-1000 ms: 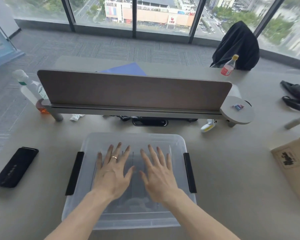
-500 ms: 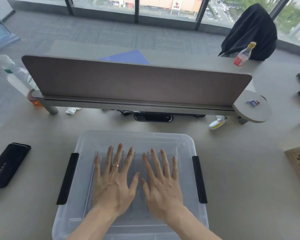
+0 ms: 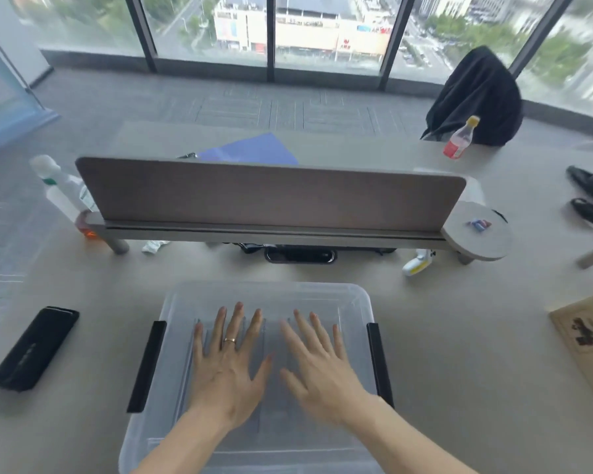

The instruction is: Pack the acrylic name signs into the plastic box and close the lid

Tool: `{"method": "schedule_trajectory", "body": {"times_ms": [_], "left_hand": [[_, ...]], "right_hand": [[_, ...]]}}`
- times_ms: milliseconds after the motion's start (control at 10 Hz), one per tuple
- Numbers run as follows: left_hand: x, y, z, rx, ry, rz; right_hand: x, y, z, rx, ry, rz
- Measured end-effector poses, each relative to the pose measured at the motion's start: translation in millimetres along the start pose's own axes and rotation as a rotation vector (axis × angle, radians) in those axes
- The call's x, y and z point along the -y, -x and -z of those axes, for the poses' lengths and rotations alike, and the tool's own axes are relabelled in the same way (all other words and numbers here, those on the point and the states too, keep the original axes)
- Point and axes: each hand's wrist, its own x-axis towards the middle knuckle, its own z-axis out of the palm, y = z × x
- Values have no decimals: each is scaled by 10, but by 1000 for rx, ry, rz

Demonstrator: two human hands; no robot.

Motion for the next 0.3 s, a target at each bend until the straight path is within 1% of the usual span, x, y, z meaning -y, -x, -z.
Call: {"method": "schedule_trajectory", "body": {"times_ms": [100,200,300], "left_hand": [[-45,-24,445,124,74,3],[7,-99,884,150,276,7],[61,-113,1408,-22,527,-22]], "right_hand": [[56,319,844,-176,-293,38],[217,819,1842,-441,-463,96],[412,1486,2768,-655,-568,203]]}}
